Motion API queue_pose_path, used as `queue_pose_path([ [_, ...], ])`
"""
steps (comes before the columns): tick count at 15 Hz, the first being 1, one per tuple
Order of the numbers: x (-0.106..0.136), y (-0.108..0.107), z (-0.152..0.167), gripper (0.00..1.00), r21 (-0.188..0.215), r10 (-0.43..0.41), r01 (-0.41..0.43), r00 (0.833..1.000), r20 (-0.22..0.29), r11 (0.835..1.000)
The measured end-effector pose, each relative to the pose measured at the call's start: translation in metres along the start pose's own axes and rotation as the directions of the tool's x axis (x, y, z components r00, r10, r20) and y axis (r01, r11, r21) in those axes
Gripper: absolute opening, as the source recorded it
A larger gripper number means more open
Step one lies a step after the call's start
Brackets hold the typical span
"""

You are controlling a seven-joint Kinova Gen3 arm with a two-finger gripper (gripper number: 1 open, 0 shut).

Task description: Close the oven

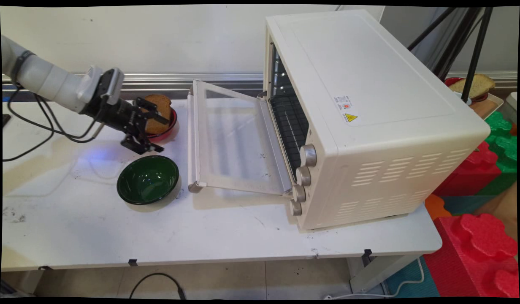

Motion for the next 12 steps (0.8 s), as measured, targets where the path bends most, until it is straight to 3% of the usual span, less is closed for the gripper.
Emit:
queue_pose_path([
  [9,0.019,0.005,0.056,1.0,-0.036,-0.067,0.065,0.997,-0.048,0.997],
  [10,0.019,0.005,0.06,0.0,-0.037,-0.069,0.067,0.996,-0.052,0.997],
  [12,0.019,0.005,0.065,0.0,-0.039,-0.069,0.067,0.996,-0.057,0.997],
])
